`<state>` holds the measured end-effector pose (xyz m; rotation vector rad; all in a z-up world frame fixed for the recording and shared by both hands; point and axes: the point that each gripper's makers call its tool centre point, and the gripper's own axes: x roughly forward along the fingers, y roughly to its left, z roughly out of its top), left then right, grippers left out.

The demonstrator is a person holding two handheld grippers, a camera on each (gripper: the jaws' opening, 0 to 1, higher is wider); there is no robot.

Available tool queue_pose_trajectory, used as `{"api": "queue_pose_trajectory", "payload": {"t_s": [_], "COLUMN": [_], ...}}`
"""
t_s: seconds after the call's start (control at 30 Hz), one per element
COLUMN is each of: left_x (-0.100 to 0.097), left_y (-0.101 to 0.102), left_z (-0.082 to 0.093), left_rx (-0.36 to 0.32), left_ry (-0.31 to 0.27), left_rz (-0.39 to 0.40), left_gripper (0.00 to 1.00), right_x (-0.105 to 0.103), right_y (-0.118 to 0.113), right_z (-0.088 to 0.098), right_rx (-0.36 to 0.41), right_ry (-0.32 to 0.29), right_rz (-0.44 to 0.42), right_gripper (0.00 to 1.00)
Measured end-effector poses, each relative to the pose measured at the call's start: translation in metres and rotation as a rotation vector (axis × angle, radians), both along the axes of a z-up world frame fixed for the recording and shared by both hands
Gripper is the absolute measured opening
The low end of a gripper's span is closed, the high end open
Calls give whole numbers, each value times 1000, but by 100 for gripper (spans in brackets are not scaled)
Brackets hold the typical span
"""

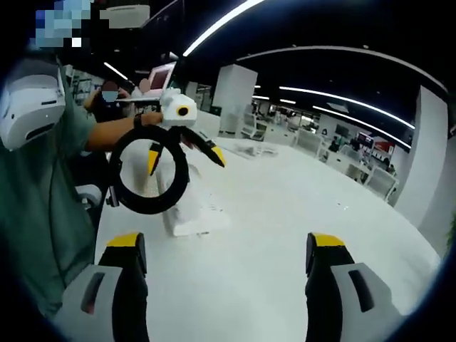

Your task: Straighten the power strip on the desk, plug the charger into it

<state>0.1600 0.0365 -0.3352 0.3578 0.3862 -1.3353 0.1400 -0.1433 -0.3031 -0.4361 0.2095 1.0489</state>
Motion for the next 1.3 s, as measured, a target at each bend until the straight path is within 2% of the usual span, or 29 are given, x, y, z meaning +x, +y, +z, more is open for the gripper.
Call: {"api": "queue_pose_trajectory", "payload": {"t_s": [0.2,0.63,0.73,0.93,1.0,1.13,1.3], "left_x": [-5,2,-3,-6,-7,-16,-19], "left_y": [13,38,42,55,60,67,80], "left_z": [6,7,10,18,22,28,35], "left_rx": [-28,-65,-69,-69,-97,-128,-127], "left_ry": [-11,-5,-7,-29,-19,-14,-39], "left_rz": [80,278,295,368,420,450,533], "left_gripper": [99,99,99,99,99,99,99], "right_x": [-5,-11,-13,-10,-9,-10,-18], "right_y": [-1,-8,-9,-17,-22,-25,-16], "right_z": [4,9,9,10,15,26,35], "right_rx": [22,36,52,58,52,46,88], "right_ry": [3,-9,28,32,27,1,2], "right_rz": [-13,-34,-52,-124,-162,-210,-201], "right_gripper": [93,92,93,94,93,93,95]}}
